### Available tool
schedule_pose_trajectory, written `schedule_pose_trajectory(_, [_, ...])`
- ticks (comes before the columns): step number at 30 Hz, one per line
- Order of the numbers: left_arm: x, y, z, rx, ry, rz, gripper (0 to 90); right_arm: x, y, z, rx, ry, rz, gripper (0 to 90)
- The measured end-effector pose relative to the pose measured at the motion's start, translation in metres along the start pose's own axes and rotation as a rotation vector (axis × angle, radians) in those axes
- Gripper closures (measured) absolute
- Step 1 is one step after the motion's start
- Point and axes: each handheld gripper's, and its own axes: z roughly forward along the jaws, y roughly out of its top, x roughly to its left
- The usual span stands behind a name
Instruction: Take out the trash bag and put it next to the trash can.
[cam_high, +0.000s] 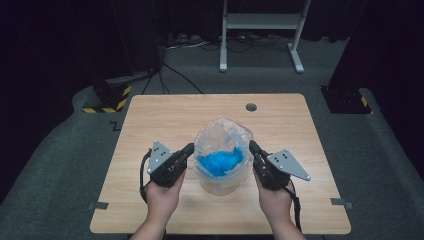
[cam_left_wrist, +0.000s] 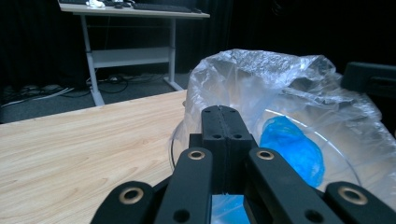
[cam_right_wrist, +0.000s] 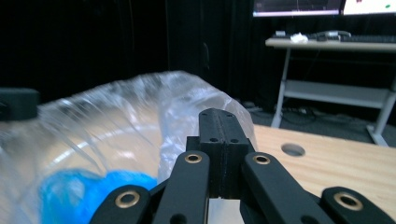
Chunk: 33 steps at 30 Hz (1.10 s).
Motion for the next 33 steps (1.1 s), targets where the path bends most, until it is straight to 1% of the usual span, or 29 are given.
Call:
schedule_pose_trajectory(2, [-0.001,-0.002,0.001,-0.011,0.001,-0.004,89.8,0.005,-0.001,-0.001,-0.025,0.0,-0.005,90.0])
schedule_pose_trajectory(3, [-0.001,-0.002,0.001,-0.011,0.001,-0.004,89.7,0.005,-0.001,-0.001,-0.025,0.0,-0.005,90.0])
schedule_pose_trajectory(4, [-0.001,-0.004,-0.001,-0.026,0.003,0.0,89.8,0.014,-0.004,-0.001,-0.047,0.012,-0.018,90.0])
schedule_pose_trajectory(5, [-0.001,-0.004,-0.001,-0.026,0.003,0.0,89.8,0.014,-0.004,-0.001,-0.047,0.012,-0.018,90.0])
schedule_pose_trajectory(6, [-0.004,-0.006,-0.002,-0.056,0.008,0.011,89.7,0.021,-0.006,-0.001,-0.062,0.026,-0.03,90.0])
schedule_pose_trajectory(8, [-0.007,-0.008,-0.002,-0.06,0.015,0.028,89.7,0.027,-0.007,-0.001,-0.066,0.043,-0.035,90.0])
schedule_pose_trajectory(11, [-0.006,-0.01,0.001,-0.037,0.011,0.024,89.7,0.036,-0.009,0.001,-0.049,0.073,-0.052,90.0])
schedule_pose_trajectory(13, [-0.004,-0.011,0.003,-0.016,0.006,0.011,89.7,0.04,-0.012,0.002,-0.034,0.085,-0.057,90.0])
schedule_pose_trajectory(14, [-0.003,-0.012,0.004,-0.006,0.005,0.004,89.6,0.041,-0.013,0.003,-0.026,0.09,-0.061,90.0])
schedule_pose_trajectory(16, [-0.001,-0.012,0.005,0.001,0.007,0.002,89.6,0.043,-0.014,0.005,-0.016,0.096,-0.06,90.0])
schedule_pose_trajectory(17, [0.0,-0.012,0.006,0.023,0.004,-0.003,89.6,0.042,-0.015,0.006,-0.007,0.098,-0.065,90.0])
schedule_pose_trajectory(20, [0.001,-0.012,0.008,0.044,0.004,-0.007,89.5,0.042,-0.016,0.008,0.001,0.101,-0.058,90.0])
schedule_pose_trajectory(21, [0.002,-0.009,0.01,0.089,-0.005,-0.009,89.3,0.042,-0.016,0.008,0.005,0.103,-0.06,90.0])
schedule_pose_trajectory(22, [0.003,-0.008,0.011,0.113,-0.011,-0.004,88.9,0.042,-0.016,0.008,0.014,0.106,-0.056,90.0])
schedule_pose_trajectory(23, [0.003,-0.008,0.011,0.113,-0.011,-0.004,88.6,0.042,-0.017,0.009,0.018,0.11,-0.054,90.0])
schedule_pose_trajectory(24, [0.003,-0.004,0.011,0.142,-0.025,-0.021,88.4,0.043,-0.017,0.01,0.028,0.119,-0.052,90.0])
schedule_pose_trajectory(26, [0.003,0.0,0.01,0.168,-0.034,-0.014,87.7,0.046,-0.018,0.011,0.043,0.136,-0.046,90.0])
schedule_pose_trajectory(27, [0.003,0.0,0.01,0.168,-0.034,-0.014,87.8,0.046,-0.018,0.011,0.043,0.136,-0.046,90.0])
schedule_pose_trajectory(28, [0.003,0.002,0.009,0.188,-0.038,-0.009,87.7,0.051,-0.018,0.012,0.059,0.164,-0.045,90.0])
schedule_pose_trajectory(29, [0.003,0.002,0.009,0.188,-0.038,-0.009,87.6,0.051,-0.018,0.012,0.059,0.164,-0.045,90.0])
schedule_pose_trajectory(30, [0.003,0.002,0.008,0.203,-0.044,-0.006,87.4,0.058,-0.017,0.014,0.072,0.197,-0.056,90.0])
schedule_pose_trajectory(33, [0.004,0.001,0.004,0.22,-0.046,-0.018,86.7,0.072,-0.016,0.019,0.105,0.259,-0.071,90.0])
